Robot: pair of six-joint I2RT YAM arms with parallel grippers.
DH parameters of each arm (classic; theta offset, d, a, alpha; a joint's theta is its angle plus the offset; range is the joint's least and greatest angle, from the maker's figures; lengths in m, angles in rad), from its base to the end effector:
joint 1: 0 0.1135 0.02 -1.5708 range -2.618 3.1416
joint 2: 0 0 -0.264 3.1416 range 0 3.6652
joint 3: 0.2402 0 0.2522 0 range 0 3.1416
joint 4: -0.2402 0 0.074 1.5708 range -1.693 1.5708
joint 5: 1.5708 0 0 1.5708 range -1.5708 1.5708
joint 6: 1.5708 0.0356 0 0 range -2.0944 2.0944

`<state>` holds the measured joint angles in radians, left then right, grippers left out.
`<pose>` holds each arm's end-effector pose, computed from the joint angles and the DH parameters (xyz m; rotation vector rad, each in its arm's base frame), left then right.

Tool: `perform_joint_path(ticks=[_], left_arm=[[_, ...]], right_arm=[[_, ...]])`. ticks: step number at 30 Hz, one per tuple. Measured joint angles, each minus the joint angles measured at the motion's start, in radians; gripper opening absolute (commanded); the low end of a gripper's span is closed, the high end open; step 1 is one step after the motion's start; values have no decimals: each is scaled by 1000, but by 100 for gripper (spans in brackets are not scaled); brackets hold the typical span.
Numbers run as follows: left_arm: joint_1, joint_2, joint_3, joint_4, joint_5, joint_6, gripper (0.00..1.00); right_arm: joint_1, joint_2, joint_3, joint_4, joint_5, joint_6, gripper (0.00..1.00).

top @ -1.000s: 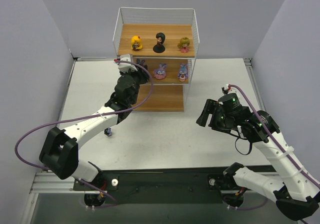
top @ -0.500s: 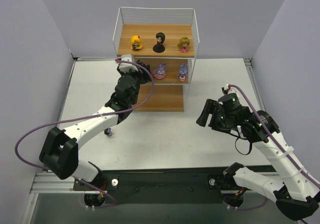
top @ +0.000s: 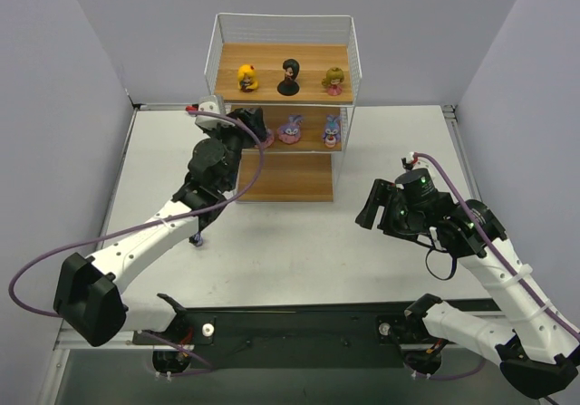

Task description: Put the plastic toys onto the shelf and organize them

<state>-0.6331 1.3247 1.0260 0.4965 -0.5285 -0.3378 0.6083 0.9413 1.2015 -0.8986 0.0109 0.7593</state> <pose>0.2607 -0.1690 0.3754 -0.2411 1.3940 -0.4434 0.1429 0.0990 0.3826 0.1807 2.3051 0.7252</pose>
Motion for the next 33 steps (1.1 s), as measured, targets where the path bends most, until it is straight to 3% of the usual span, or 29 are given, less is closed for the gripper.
perform_joint_path(ticks=[5,8,12,13,16,19,26,33], left_arm=[[0,-76,-41,-25,16,-35,70],[0,-119,-80,-63,30,-66,61],[0,-158,-117,-104,77,-118,44],[0,-166,-126,-109,93,-133,35],[0,-175,-145,-116,143,-184,19],[0,-168,-149,-120,192,-231,8],[0,-107,-149,-118,259,-293,0],[0,-36,-148,-118,297,-324,0]], right_arm=[[0,3,-7,1,0,0,69],[0,6,-9,2,0,0,69],[-1,9,-10,5,0,0,68],[-1,10,-10,5,0,0,68],[-1,13,-10,5,0,-1,68],[-2,14,-10,5,0,-1,68],[-6,13,-17,8,0,-1,67],[-19,9,-24,12,0,-3,67]])
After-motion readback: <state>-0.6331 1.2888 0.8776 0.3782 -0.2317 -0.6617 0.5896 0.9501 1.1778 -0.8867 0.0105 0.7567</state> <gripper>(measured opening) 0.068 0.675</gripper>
